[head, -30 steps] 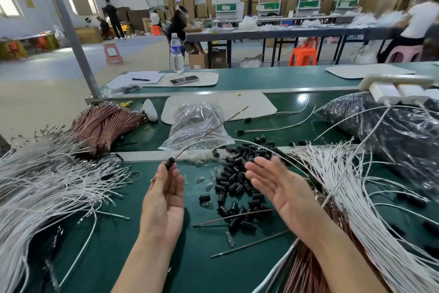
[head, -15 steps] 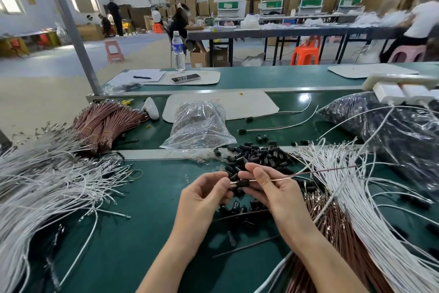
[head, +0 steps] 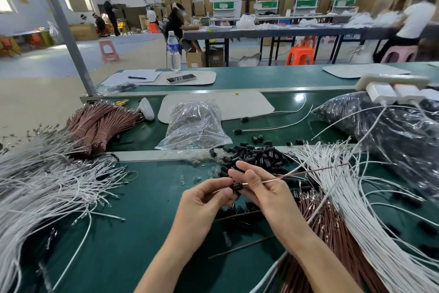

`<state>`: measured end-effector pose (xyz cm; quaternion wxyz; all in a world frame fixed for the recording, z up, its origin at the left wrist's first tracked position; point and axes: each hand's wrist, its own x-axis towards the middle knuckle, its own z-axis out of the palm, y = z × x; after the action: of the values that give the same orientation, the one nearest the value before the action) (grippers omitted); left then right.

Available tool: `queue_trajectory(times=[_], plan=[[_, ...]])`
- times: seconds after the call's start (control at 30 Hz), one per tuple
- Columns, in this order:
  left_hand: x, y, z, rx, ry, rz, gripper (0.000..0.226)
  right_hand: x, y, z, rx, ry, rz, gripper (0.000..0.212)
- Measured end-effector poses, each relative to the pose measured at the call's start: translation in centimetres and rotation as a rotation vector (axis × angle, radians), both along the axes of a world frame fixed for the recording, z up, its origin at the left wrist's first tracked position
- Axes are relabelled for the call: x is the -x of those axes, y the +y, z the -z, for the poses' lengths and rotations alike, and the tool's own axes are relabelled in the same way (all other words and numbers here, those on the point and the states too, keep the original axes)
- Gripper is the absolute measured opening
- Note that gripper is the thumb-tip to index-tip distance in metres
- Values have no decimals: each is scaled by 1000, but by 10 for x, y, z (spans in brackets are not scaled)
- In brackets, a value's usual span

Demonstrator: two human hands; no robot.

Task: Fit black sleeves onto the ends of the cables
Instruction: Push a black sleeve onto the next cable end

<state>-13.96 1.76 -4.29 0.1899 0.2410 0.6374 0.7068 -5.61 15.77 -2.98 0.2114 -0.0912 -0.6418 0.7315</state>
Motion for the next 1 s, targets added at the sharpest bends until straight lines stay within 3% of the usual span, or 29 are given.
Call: queue_trajectory(times=[0.07, 0.17, 0.3, 0.47, 0.6, 0.73, 1.0], plan=[[1, 0, 1, -16, -10, -14, 19, -1, -1, -1, -29, -6, -20, 37], [5, -2, 0, -52, -36, -77, 18, -3, 4, -7, 22, 51, 14, 42], [20, -12, -2, -138, -112, -233, 16, -16, 26, -34, 238, 214, 247, 36], [23, -17, -4, -217, -150, -274, 17, -28, 57, -80, 163, 363, 441, 20], [18, -11, -2, -200, -144, -303, 12, -32, 74, -71, 230, 213, 562, 19], [11, -3, 2, -138, -127, -328, 14, -29, 56, -18, 332, -92, 410, 25], [2, 3, 1, -81, -16, -213, 16, -4, 5, -4, 385, -115, 51, 30]])
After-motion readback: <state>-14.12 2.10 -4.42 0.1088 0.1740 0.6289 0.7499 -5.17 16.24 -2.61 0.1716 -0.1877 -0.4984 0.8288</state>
